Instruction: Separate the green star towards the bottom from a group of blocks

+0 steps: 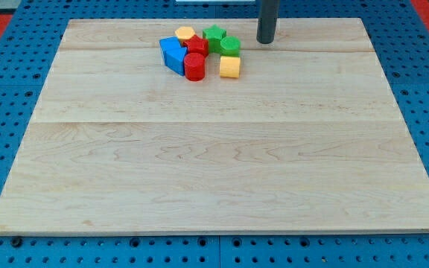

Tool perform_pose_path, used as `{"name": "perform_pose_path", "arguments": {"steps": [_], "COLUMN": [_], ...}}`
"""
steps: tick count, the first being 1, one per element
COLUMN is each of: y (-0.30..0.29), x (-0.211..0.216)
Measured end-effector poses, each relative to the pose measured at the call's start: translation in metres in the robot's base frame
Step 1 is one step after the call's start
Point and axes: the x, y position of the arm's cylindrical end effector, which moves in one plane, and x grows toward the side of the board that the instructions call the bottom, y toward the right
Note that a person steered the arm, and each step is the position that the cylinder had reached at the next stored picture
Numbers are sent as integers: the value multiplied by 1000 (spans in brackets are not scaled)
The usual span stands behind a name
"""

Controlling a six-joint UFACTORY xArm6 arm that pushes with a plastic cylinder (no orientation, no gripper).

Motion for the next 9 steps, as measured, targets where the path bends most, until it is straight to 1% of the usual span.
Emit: {"name": "perform_pose_path", "arguments": {"steps": [1, 2, 3, 4, 5, 6, 7, 8, 9], "y": [-3, -42, -102, -140, -105, -128, -210, -207, -243], "x": [4, 3, 3, 3, -10, -20, -20, -39, -44]}}
